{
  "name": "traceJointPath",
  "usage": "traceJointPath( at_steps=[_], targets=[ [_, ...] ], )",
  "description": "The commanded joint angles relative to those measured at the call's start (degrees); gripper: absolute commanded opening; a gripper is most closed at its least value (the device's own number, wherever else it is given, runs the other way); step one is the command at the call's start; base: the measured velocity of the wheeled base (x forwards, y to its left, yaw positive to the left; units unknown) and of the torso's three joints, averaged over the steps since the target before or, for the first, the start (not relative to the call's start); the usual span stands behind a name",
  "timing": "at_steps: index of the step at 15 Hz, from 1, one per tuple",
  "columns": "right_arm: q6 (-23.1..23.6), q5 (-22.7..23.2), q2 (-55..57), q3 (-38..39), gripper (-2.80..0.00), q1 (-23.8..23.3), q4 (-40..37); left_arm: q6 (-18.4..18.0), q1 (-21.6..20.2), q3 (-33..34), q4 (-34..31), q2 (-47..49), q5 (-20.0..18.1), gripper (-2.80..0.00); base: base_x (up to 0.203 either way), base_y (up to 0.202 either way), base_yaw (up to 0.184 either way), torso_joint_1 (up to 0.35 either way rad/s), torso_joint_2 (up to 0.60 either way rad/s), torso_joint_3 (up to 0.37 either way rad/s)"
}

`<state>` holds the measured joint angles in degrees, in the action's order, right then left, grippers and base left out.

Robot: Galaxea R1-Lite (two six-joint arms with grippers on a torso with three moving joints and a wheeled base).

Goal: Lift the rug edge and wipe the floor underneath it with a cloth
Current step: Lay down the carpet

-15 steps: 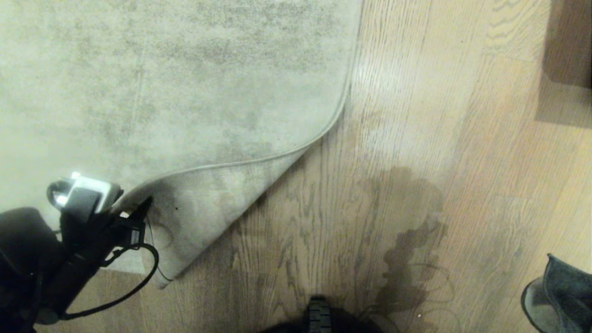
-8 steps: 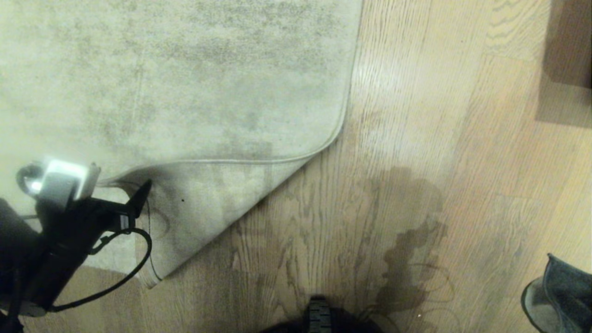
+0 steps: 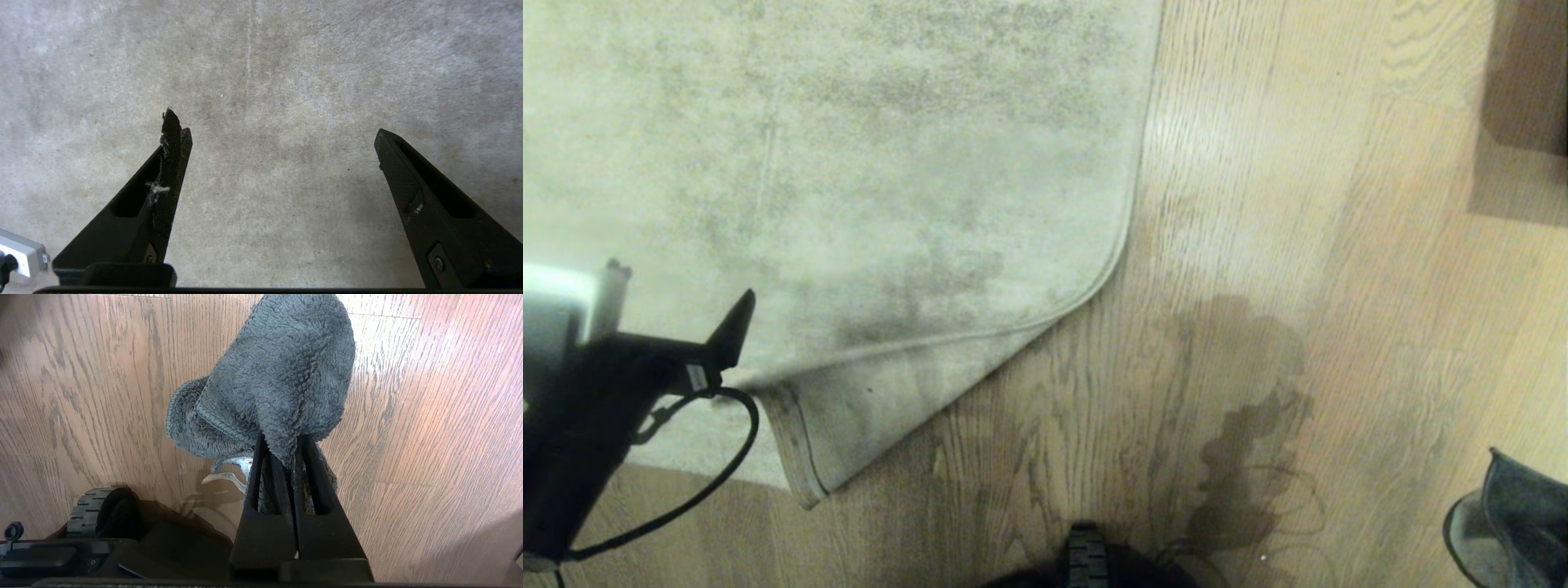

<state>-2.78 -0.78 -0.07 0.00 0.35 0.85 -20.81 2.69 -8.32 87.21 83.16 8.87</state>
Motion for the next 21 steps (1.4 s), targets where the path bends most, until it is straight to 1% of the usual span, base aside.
traceJointPath(
  at_steps=[1,3,5,8,10,14,15,17,19,20,21],
  targets=[
    [0.0,0.0,0.1,0.0,-2.80,0.1,0.0,0.1,0.0,1.7,1.7,-3.3,0.0,0.00,0.000,0.000,0.000,0.000,0.00,0.000],
    [0.1,0.0,0.1,0.0,-2.80,0.1,0.0,0.3,0.2,4.4,1.5,-4.6,-0.2,0.00,0.000,0.000,0.000,0.000,0.00,0.000],
    [0.0,0.0,0.1,0.0,-2.80,0.0,0.0,1.8,0.2,7.0,1.4,-4.8,-0.3,0.00,0.000,0.000,0.000,0.000,0.00,0.000],
    [0.0,0.0,0.1,0.0,-2.80,0.0,0.0,2.2,0.5,7.8,-0.5,-3.2,-0.9,0.00,0.000,0.000,0.000,0.000,0.00,0.000],
    [0.0,0.0,0.1,0.0,-2.80,0.0,0.0,2.9,1.7,7.9,-1.7,-2.1,-1.2,0.00,0.000,0.000,0.000,0.000,0.00,0.000],
    [0.0,0.0,0.1,0.0,-2.80,0.0,0.0,5.3,6.6,7.8,-2.1,2.7,-1.1,0.00,0.000,0.000,0.000,0.000,0.00,0.000],
    [0.0,0.0,0.1,0.0,-2.80,0.1,0.0,5.7,7.2,7.9,-2.1,3.6,-1.1,-2.80,0.000,0.000,0.000,0.000,0.00,0.000],
    [0.0,0.0,0.1,0.0,-2.80,0.0,0.0,7.8,9.6,7.9,-2.1,5.3,-1.3,-2.80,0.000,0.000,0.000,0.000,0.00,0.000],
    [0.1,0.0,0.1,0.0,-2.80,0.0,0.0,10.4,13.1,8.3,-2.0,6.3,-1.2,-2.80,0.000,0.000,0.000,0.000,0.00,0.000],
    [0.0,0.0,0.1,0.0,-2.80,0.0,0.0,11.3,14.6,8.3,-2.0,6.3,-1.2,-2.80,0.000,0.000,0.000,0.000,0.00,0.000],
    [0.0,0.0,0.1,0.0,-2.80,0.1,0.0,11.3,14.9,8.3,-2.0,6.3,-1.1,-2.80,0.000,0.000,0.000,0.000,0.00,0.000]
  ],
)
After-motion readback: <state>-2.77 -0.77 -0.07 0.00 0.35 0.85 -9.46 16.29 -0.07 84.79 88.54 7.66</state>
